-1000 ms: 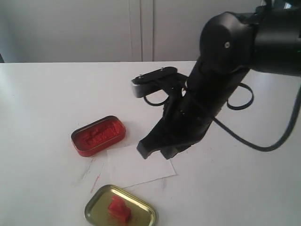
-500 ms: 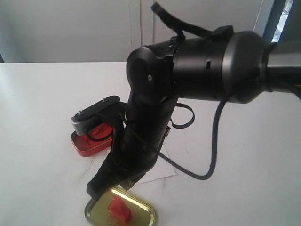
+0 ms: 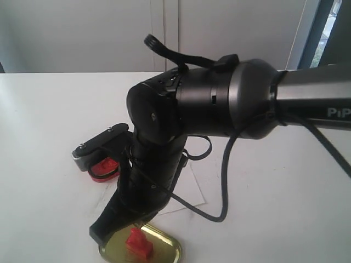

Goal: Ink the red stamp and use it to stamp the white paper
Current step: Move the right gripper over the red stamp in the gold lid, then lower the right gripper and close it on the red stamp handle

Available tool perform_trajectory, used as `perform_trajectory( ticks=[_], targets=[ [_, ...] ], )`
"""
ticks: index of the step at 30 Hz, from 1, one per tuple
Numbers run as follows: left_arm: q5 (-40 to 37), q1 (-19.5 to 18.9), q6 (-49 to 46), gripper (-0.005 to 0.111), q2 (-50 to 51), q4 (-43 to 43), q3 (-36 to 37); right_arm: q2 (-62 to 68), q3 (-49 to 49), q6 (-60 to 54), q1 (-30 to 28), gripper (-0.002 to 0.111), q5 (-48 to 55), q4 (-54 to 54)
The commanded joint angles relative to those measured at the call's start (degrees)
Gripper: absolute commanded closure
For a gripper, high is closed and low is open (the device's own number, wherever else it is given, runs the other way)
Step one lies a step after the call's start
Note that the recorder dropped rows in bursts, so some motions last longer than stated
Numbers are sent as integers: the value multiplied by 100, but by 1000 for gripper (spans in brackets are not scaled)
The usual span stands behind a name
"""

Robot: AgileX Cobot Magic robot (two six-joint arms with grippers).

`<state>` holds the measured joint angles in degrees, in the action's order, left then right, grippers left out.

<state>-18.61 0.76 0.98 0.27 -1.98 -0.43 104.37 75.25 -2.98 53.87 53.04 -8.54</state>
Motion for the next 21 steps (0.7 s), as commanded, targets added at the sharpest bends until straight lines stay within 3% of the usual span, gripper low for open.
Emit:
perform_trajectory(
  ticks=[1,4,16,21],
  targets=[
    [-47,-10,25,107,-27,-9,43,-14,34,26,31,91,-91,-121],
    [-47,-10,25,107,-27,-9,43,-10,34,26,38,84,-79,-183],
    [-47,-10,25,107,-27,-9,43,0,34,194,375,82,-44,445],
    [-47,-10,25,107,-27,-9,43,52,34,194,375,66,-85,445]
  ],
)
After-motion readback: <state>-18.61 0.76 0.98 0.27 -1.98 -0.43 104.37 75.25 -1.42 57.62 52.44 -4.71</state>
